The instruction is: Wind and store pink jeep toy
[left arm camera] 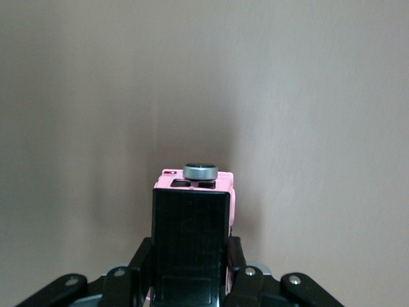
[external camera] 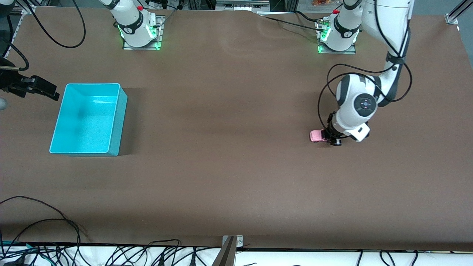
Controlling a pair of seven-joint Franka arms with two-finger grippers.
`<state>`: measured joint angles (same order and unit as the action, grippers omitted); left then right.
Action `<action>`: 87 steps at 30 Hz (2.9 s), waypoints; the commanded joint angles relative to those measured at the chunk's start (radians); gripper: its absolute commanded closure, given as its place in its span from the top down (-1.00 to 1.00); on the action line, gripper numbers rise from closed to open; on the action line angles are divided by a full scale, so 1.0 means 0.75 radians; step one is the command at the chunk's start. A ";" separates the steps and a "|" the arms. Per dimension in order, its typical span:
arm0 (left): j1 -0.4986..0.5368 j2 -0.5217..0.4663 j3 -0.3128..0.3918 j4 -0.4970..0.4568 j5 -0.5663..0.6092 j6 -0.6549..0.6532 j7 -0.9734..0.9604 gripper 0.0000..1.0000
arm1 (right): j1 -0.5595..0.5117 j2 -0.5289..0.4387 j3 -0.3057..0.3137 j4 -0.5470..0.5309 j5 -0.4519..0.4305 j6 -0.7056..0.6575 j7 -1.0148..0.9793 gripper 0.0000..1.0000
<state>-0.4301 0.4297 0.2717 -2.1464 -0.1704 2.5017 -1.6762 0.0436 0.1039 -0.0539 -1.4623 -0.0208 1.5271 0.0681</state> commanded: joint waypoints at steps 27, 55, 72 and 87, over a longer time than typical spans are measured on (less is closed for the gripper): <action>0.326 -0.006 0.028 0.119 0.025 -0.089 0.400 1.00 | -0.001 -0.002 0.000 0.023 -0.013 -0.007 -0.011 1.00; 0.310 -0.305 0.053 0.747 0.137 -0.912 1.183 1.00 | -0.001 -0.004 0.000 0.025 -0.013 -0.005 -0.013 1.00; 0.281 -0.307 0.000 0.917 0.113 -0.959 2.020 1.00 | -0.003 -0.002 -0.004 0.025 -0.013 -0.005 -0.013 1.00; 0.285 -0.350 -0.033 0.913 0.066 -0.961 2.061 1.00 | -0.003 -0.004 -0.004 0.025 -0.013 -0.003 -0.015 1.00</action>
<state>-0.2211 0.1774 0.2575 -1.4678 -0.0983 1.8004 -0.1609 0.0427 0.1038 -0.0562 -1.4584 -0.0208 1.5285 0.0682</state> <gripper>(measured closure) 0.000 0.000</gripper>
